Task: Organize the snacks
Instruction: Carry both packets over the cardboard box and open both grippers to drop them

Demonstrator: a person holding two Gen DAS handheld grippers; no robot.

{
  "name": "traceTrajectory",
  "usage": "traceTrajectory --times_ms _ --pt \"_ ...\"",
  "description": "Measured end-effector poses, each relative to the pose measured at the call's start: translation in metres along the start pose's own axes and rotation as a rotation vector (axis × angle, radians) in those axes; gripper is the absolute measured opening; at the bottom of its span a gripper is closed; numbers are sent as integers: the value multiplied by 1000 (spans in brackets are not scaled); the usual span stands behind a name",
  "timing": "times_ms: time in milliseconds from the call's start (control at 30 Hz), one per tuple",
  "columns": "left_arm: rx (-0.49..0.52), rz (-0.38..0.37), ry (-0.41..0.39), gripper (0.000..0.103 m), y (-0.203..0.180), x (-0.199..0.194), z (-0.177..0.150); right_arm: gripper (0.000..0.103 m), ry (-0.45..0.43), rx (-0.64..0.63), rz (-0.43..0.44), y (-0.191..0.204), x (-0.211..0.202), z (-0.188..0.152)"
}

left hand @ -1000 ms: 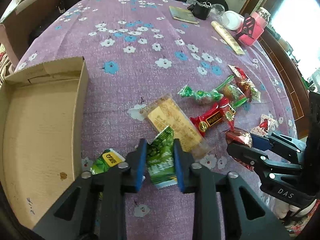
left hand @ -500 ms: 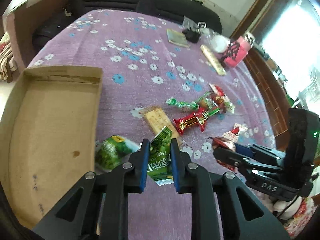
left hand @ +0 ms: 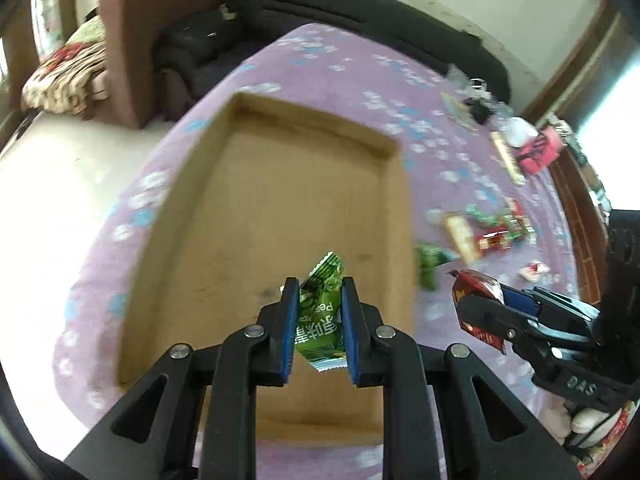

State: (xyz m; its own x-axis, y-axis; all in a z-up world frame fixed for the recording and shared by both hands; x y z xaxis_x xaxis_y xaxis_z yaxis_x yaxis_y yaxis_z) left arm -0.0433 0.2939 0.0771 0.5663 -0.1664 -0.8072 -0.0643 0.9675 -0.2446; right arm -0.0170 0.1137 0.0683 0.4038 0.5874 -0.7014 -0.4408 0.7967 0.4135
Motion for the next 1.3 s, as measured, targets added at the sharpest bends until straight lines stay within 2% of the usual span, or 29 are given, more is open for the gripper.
traceTrajectory --times_ms 133,333,500,800,900,967,1033,1100,1200,1300 --pt "-15 34 32 22 29 7 -8 32 65 -21 11 28 40 -7" --pt "-24 38 76 23 51 20 -14 33 114 -35 -22 46 77 -10" --pt "-30 1 79 24 57 19 -12 35 110 -60 -53 52 84 -10" --pt "-41 -38 61 40 57 11 2 40 78 -66 -67 54 75 -7" --pt "-50 -49 45 40 57 8 6 41 64 -63 -52 50 60 -3" --pt "-55 -56 33 41 57 5 8 41 5 -35 -36 45 38 4" --pt "-56 -60 17 41 58 -1 10 41 -64 6 -66 27 12 12" --pt "-57 -63 2 41 59 -6 11 41 -101 52 -141 1 -5 20" --pt "-68 -77 -7 42 62 -11 11 41 -82 98 -239 -35 -7 23" --pt "-70 -85 -10 42 61 -13 12 41 -49 125 -253 -52 9 25"
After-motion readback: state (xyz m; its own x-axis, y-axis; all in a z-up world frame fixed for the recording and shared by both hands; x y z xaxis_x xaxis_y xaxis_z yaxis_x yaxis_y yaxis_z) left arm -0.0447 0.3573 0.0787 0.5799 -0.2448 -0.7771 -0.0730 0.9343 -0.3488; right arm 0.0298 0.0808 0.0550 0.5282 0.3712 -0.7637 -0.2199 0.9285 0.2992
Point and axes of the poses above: each gripper's, at about its wrist camera, not at the fingertips, and x roughly the way its jaws point, y to its left, z to its top, the point moved 1 cm from there along x, roughly the way its jaws point, and after that the axes turned 6 degrees about -y, right-handed, at the moved point
